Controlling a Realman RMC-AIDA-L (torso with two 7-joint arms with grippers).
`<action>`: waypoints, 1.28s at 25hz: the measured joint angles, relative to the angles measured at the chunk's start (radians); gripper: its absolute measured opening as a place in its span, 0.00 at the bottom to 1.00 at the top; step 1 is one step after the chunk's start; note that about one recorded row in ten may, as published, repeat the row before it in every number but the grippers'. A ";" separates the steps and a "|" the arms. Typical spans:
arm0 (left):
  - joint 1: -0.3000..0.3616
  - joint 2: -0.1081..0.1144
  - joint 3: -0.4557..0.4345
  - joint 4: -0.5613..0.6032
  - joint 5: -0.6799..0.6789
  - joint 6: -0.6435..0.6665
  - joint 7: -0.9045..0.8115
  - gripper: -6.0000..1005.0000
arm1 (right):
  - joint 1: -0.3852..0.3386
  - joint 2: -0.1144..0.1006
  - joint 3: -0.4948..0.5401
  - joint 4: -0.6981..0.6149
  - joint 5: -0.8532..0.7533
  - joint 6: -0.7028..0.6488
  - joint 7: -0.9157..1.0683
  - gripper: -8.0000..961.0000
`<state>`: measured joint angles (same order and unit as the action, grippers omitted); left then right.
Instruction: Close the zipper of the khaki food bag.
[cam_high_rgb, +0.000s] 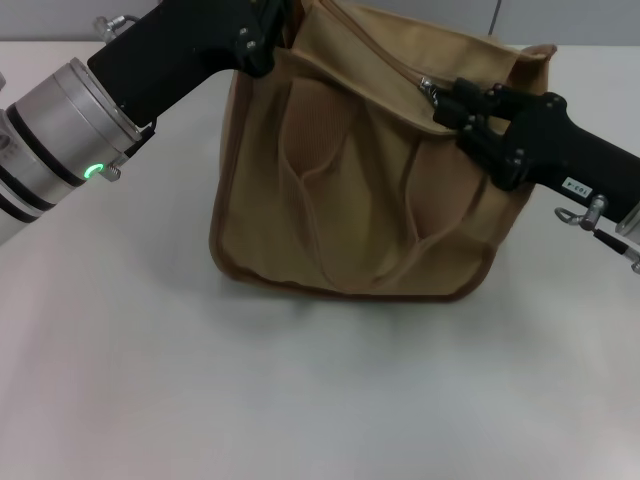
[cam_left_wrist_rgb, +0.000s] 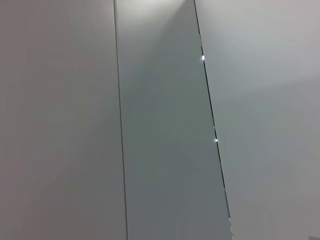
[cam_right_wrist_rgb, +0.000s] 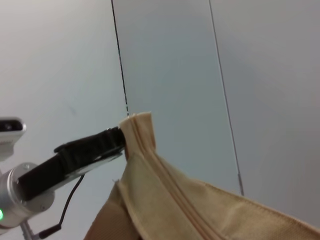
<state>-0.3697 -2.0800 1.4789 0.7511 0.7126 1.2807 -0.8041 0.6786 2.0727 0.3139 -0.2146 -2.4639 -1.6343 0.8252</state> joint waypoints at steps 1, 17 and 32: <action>0.000 0.000 0.000 -0.001 0.000 0.000 0.000 0.05 | 0.000 0.000 0.000 0.000 0.000 0.000 0.000 0.27; 0.000 0.000 0.003 0.000 -0.001 -0.001 0.000 0.05 | 0.020 0.001 -0.087 -0.040 0.030 0.008 0.109 0.20; -0.002 0.000 0.003 -0.003 -0.001 -0.001 0.000 0.05 | 0.044 0.004 -0.140 -0.036 0.030 0.082 0.113 0.20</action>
<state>-0.3713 -2.0801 1.4819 0.7483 0.7116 1.2796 -0.8037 0.7227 2.0768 0.1738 -0.2510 -2.4337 -1.5523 0.9380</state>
